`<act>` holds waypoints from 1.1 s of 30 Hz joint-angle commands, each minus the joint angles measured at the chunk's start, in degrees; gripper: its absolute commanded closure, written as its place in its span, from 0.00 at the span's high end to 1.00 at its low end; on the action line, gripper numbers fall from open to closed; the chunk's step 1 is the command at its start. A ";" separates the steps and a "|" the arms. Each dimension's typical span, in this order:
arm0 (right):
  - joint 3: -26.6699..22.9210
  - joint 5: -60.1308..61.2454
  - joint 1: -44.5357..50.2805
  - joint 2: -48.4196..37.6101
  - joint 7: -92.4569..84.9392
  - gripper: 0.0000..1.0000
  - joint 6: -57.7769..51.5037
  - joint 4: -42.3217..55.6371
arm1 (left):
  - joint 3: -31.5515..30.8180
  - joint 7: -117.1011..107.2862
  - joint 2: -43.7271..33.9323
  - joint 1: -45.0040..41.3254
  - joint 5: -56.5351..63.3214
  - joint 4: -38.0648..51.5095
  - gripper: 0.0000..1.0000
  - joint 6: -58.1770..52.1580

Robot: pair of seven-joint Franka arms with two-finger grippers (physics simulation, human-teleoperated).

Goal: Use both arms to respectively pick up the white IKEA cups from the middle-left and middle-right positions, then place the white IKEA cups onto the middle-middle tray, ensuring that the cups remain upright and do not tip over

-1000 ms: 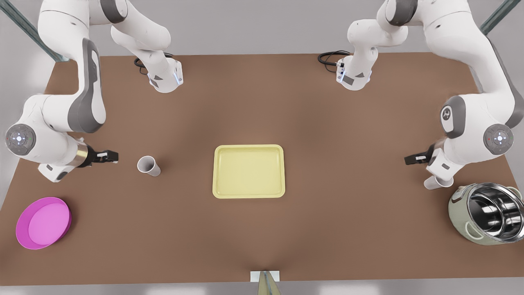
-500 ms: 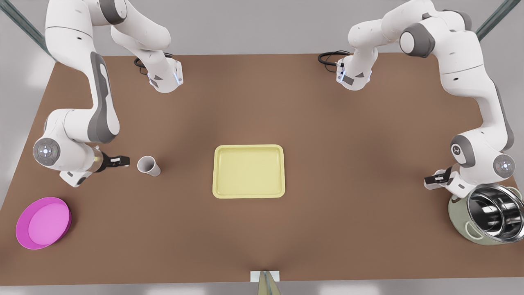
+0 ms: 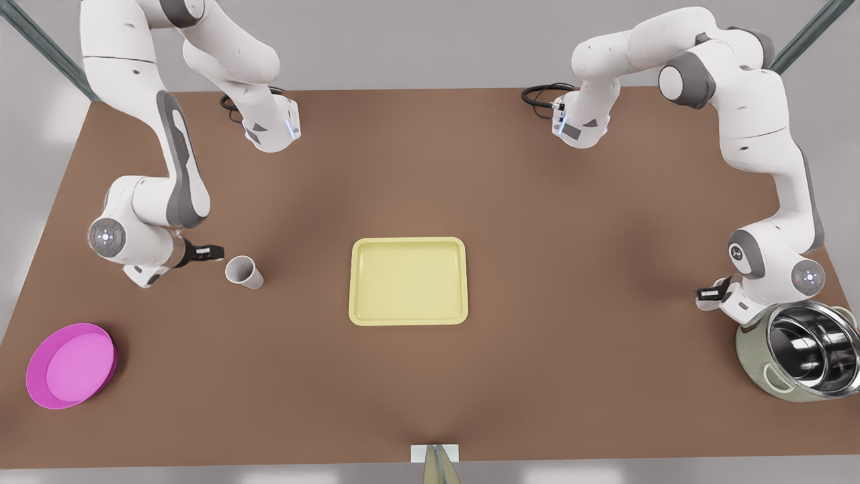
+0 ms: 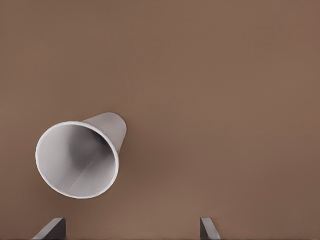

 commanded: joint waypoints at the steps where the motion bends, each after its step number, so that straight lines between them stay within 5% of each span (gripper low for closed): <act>1: 0.01 0.98 -0.01 -0.18 -0.48 1.00 8.08 -1.37 | 0.01 5.64 -0.09 -0.01 -0.63 0.08 0.23 0.83; 5: 0.10 1.42 -0.89 0.00 -0.48 1.00 15.28 -6.38 | -0.17 1.52 -1.50 -0.88 -0.54 0.26 0.21 0.30; 8: 0.10 2.21 -1.07 -0.26 -0.65 1.00 17.04 -7.87 | -0.34 -17.00 -7.38 -14.49 -0.37 2.36 0.21 -11.98; 12: 0.10 2.56 -0.98 0.09 -0.56 1.00 22.41 -11.21 | -21.70 -52.62 -6.86 -21.01 -0.01 8.34 0.21 -14.20; 20: 0.45 5.99 -0.54 2.99 -1.00 1.00 22.76 -10.16 | -21.35 -87.61 4.74 -42.11 6.84 15.46 0.21 -1.28; 28: 0.45 5.90 -0.28 5.97 -1.09 1.00 23.81 -10.33 | -21.35 -89.72 6.76 -44.57 9.04 15.47 0.21 -0.40; 31: 0.45 5.82 -0.19 6.24 -1.09 0.76 23.81 -10.25 | -21.35 -89.81 7.56 -45.27 8.95 15.46 0.21 -0.49; 33: 0.54 5.46 -0.01 6.42 -1.09 0.49 23.64 -9.72 | -21.35 -89.81 8.35 -45.89 9.04 15.46 0.22 -0.58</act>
